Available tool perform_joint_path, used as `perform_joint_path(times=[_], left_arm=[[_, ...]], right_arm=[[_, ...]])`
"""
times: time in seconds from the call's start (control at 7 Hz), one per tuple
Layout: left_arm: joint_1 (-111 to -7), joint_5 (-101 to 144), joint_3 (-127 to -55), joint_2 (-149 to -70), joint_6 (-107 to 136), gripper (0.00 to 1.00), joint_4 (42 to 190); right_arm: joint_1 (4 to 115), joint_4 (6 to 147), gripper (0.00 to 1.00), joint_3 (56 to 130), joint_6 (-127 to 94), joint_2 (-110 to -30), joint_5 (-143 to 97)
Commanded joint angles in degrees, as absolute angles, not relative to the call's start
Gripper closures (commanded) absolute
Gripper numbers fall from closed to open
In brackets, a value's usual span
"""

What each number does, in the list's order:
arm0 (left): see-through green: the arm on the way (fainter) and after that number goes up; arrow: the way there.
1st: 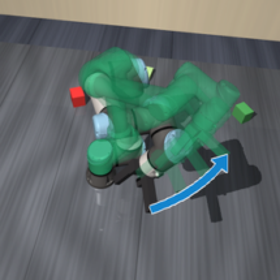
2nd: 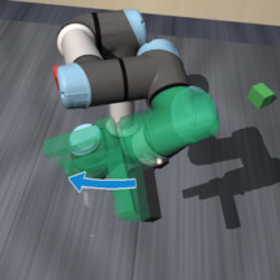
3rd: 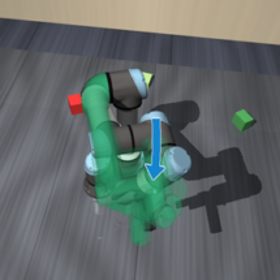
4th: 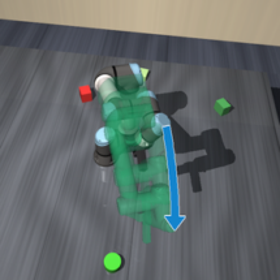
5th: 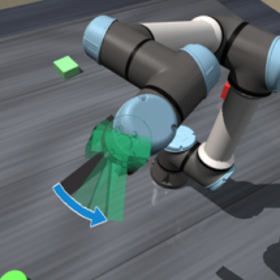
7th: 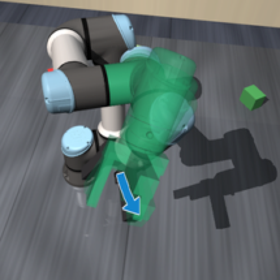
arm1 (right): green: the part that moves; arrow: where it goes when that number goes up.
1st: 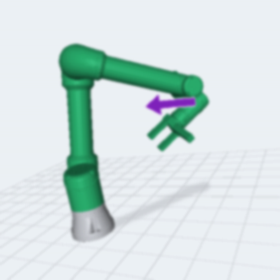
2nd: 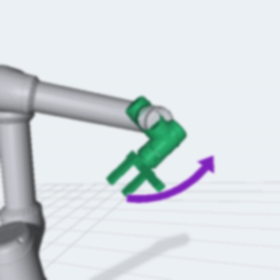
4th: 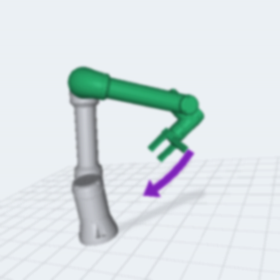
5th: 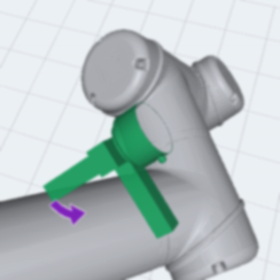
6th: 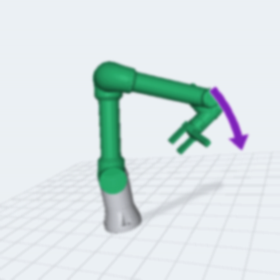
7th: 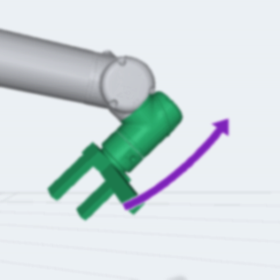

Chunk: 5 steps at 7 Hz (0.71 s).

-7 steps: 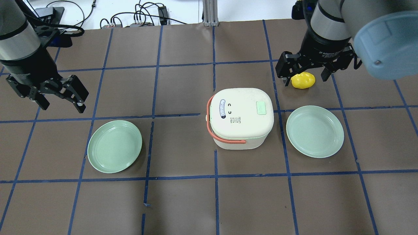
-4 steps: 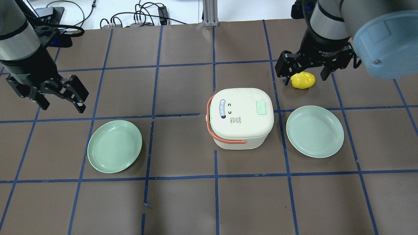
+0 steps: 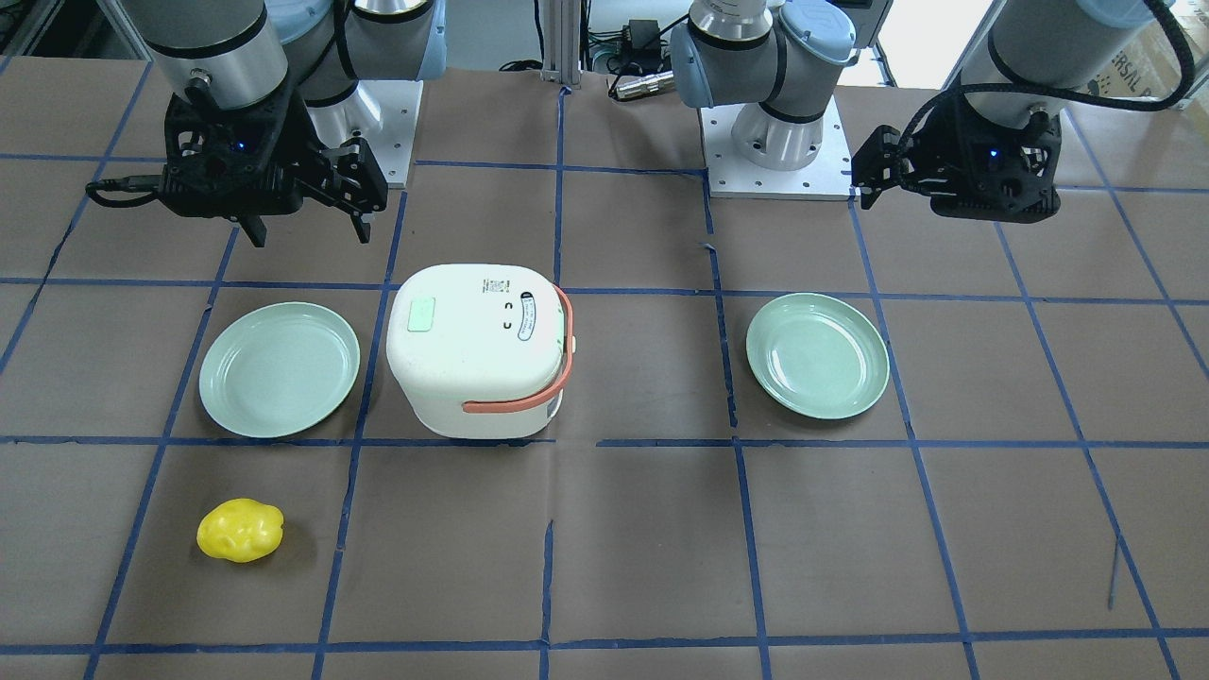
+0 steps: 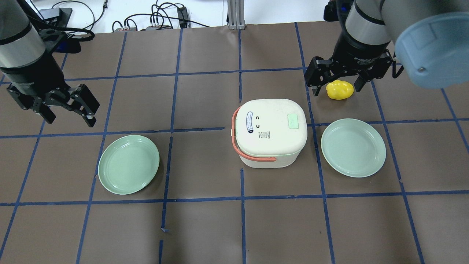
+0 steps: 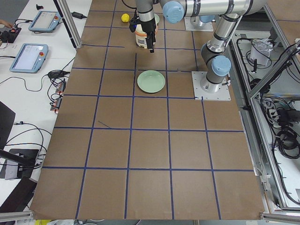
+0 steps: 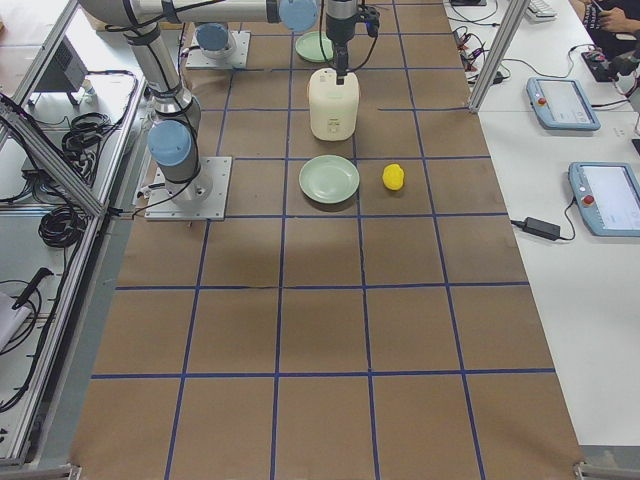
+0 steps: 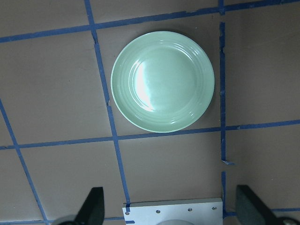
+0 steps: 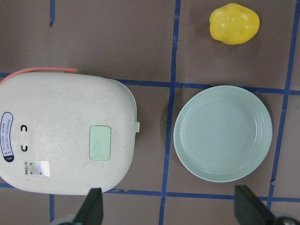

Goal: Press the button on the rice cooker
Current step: 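Move the right gripper toward the rice cooker lid, then lower the right gripper onto the green button on the cooker lid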

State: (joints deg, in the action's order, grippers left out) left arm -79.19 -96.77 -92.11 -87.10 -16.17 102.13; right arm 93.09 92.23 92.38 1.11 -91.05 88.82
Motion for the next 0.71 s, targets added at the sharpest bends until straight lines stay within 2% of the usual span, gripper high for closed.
perform_joint_path(times=[0.0,0.29,0.43,0.57], left_arm=[[-79.19,-96.77,-92.11,-87.1,-16.17,0.0,102.13],[-79.19,-96.77,-92.11,-87.1,-16.17,0.0,102.13],[-79.19,-96.77,-92.11,-87.1,-16.17,0.0,102.13],[-79.19,-96.77,-92.11,-87.1,-16.17,0.0,102.13]], right_arm=[[93.52,92.37,0.0,92.46,-2.08,-90.79,77.51],[93.52,98.56,0.0,93.94,-3.78,-88.52,76.99],[93.52,101.66,0.26,97.7,-3.78,-87.81,77.43],[93.52,103.95,0.64,102.0,-4.04,-87.54,78.13]])
